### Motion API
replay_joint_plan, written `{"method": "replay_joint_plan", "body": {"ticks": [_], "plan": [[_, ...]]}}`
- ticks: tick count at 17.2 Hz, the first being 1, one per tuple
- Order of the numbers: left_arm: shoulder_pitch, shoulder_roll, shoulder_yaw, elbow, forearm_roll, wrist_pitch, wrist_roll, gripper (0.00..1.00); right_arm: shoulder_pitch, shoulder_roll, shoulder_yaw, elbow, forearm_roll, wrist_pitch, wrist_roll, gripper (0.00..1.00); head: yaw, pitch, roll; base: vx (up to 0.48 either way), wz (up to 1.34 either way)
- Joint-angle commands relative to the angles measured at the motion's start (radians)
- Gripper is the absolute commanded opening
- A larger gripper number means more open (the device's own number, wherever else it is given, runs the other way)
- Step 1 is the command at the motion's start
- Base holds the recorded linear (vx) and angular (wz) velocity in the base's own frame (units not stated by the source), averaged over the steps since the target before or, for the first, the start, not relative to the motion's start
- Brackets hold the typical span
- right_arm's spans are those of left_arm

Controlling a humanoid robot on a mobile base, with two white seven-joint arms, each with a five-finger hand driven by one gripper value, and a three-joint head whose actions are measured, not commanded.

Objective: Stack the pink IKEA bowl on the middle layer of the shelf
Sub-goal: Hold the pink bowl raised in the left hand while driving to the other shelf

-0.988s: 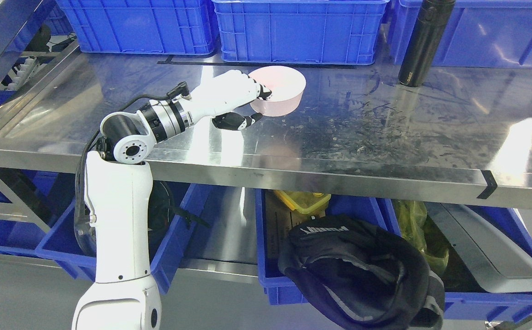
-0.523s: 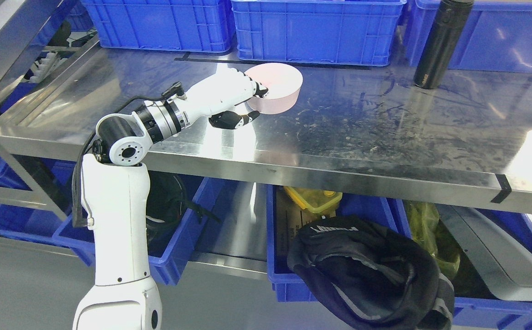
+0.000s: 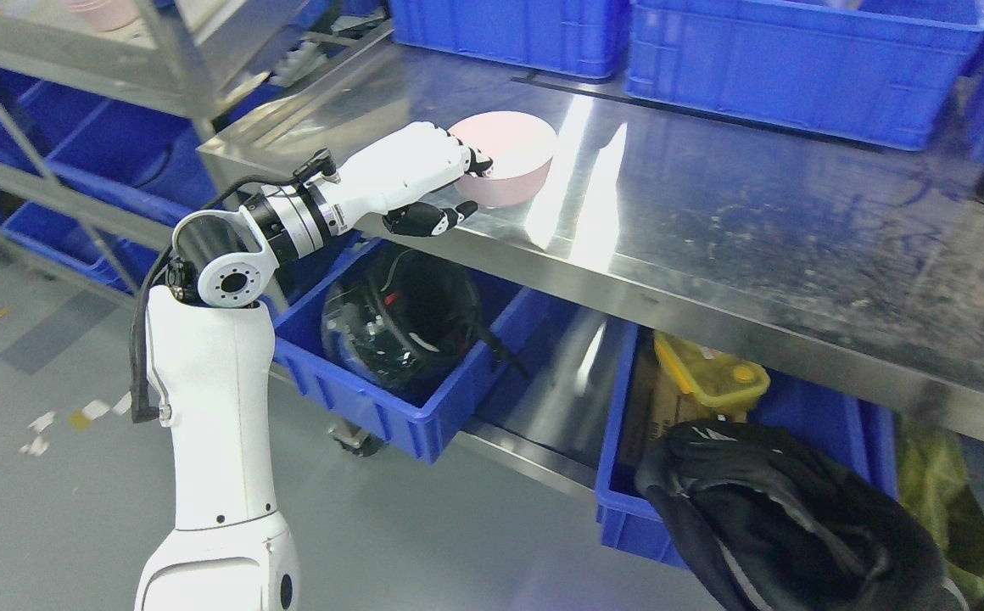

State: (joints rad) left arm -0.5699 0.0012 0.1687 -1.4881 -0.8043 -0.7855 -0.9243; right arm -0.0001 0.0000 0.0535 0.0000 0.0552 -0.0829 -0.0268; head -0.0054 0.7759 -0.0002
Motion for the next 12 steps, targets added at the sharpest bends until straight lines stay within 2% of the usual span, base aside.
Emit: {"method": "replay_joint_plan", "body": {"ticks": [1,6,12], "plan": [[-0.001,0.016,0.006,-0.008,0.0,0.0,0.002,0.01,0.023,-0.017,0.0,-0.017,0.0,0.0,0.001,1.0,0.0,0.0,0.0,-0.083,0.86],[-0.008,0.016,0.006,-0.006,0.0,0.0,0.005,0.01,0.023,-0.017,0.0,-0.017,0.0,0.0,0.001,1.0,0.0,0.0,0.0,-0.088,1.08],[-0.008,0.016,0.006,-0.006,0.0,0.0,0.007,0.01,0.023,-0.017,0.0,-0.017,0.0,0.0,0.001,1.0,0.0,0.001,0.0,-0.073,1.31]]}}
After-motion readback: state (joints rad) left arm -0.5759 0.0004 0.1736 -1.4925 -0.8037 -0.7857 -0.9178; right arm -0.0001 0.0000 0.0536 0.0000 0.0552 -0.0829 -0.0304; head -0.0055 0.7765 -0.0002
